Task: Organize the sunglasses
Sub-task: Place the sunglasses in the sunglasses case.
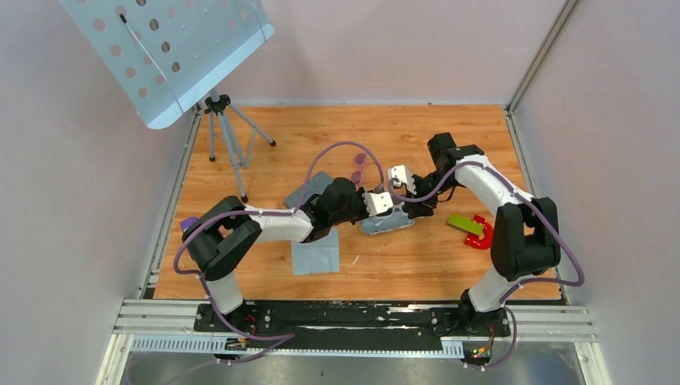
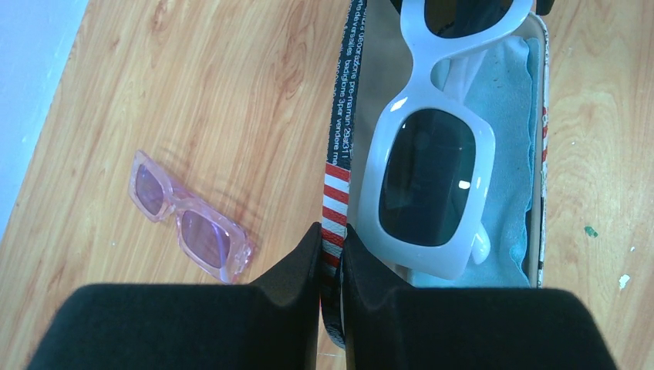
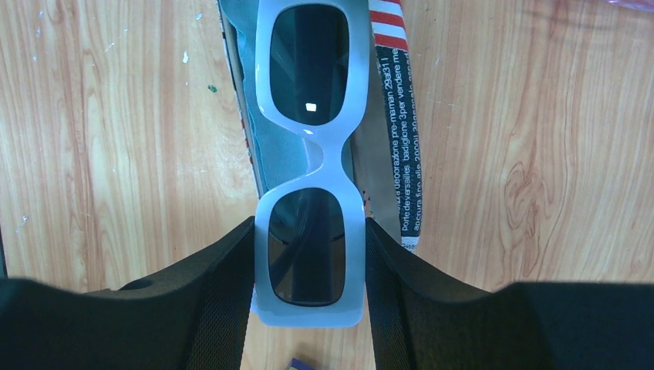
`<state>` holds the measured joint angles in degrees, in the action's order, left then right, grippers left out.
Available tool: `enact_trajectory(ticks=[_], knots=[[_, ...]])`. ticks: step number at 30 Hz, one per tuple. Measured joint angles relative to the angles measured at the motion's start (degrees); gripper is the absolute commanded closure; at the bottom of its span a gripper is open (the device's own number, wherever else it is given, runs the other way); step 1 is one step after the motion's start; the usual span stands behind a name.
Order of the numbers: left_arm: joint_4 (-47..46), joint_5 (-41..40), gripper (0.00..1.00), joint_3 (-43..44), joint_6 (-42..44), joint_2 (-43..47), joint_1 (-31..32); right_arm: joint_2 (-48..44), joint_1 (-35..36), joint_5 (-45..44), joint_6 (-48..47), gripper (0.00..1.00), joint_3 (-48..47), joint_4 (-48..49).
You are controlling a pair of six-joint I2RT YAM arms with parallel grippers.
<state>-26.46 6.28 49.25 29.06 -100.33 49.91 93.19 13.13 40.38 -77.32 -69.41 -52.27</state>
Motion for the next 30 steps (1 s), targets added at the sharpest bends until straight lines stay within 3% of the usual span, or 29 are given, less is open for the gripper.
enact_trajectory(ticks=[30], knots=[[0.0, 1.1, 1.00, 0.0, -0.8, 0.0, -0.3, 5.1, 1.5, 3.3, 0.2, 0.75, 1.1, 0.7]])
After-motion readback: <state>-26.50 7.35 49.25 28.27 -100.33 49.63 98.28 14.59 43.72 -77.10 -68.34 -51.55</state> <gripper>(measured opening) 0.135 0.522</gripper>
